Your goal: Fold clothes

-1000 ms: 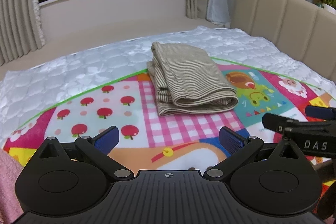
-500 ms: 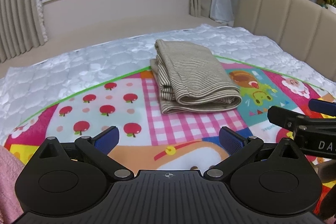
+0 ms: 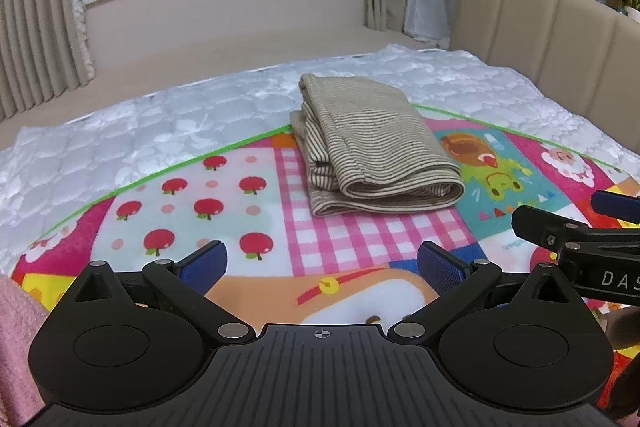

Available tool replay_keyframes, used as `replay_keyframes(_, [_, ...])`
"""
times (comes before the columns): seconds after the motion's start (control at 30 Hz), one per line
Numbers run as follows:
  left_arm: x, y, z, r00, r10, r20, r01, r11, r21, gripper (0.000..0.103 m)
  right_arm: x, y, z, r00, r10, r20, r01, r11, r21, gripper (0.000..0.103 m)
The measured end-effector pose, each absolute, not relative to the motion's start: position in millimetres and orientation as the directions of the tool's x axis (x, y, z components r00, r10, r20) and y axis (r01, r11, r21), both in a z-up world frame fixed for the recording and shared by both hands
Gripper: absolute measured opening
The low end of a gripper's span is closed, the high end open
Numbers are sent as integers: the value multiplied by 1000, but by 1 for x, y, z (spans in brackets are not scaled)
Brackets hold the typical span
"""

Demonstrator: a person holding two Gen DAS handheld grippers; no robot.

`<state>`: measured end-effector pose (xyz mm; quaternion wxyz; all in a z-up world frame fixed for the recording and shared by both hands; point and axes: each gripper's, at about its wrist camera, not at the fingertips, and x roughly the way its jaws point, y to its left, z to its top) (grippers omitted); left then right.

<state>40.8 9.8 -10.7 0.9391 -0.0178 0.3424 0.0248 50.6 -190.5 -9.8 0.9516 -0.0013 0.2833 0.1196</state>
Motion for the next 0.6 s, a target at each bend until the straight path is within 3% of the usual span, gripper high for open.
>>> replay_keyframes(0.6, [41,9,-11,760,33,-649,-57,998,-15,103,54,-195,-11,805,215,-553,-212,975,70,103])
